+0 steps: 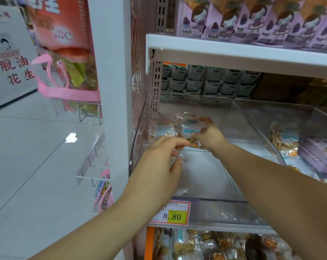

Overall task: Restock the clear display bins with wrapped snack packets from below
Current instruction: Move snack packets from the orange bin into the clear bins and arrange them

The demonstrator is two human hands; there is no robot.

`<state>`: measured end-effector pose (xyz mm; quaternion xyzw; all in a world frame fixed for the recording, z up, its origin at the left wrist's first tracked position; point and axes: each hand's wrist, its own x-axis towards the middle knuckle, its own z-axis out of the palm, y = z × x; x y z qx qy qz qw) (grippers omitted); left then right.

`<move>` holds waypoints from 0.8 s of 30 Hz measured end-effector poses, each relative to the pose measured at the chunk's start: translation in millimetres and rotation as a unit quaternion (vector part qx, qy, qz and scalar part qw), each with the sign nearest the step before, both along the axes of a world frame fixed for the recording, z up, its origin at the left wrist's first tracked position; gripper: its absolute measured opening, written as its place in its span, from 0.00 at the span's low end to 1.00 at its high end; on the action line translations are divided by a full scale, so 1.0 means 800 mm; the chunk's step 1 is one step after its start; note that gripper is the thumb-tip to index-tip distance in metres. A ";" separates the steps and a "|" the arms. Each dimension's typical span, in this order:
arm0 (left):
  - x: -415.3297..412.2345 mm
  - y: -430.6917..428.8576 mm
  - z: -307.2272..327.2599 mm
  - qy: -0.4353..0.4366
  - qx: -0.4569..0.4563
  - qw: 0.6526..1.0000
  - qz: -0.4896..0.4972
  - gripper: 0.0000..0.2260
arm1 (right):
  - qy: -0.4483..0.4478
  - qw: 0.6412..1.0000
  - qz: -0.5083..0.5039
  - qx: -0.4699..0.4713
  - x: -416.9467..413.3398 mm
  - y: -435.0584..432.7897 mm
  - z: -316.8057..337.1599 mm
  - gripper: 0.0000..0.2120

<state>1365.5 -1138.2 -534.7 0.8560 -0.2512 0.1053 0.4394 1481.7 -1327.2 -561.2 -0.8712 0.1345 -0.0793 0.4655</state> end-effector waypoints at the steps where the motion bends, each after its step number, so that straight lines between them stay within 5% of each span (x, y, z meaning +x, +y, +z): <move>1: -0.001 0.000 0.001 0.002 0.000 1.000 -0.001 0.18 | 0.002 1.000 -0.010 -0.006 -0.001 0.000 -0.001 0.27; 9: 0.001 0.001 -0.002 -0.007 0.002 1.000 -0.002 0.18 | 0.055 0.997 -0.051 0.003 -0.006 -0.001 0.007 0.31; 18: -0.001 0.000 -0.003 -0.040 0.051 0.998 0.011 0.18 | 0.117 0.992 -0.014 -0.054 -0.038 0.000 0.045 0.21; 21: -0.008 -0.002 0.003 -0.060 0.087 0.994 0.017 0.17 | 0.091 0.993 0.023 -0.072 -0.059 -0.006 0.062 0.17; 24: -0.019 -0.012 0.013 -0.078 0.094 0.992 0.033 0.17 | 0.015 0.992 0.079 -0.095 -0.094 -0.021 0.086 0.25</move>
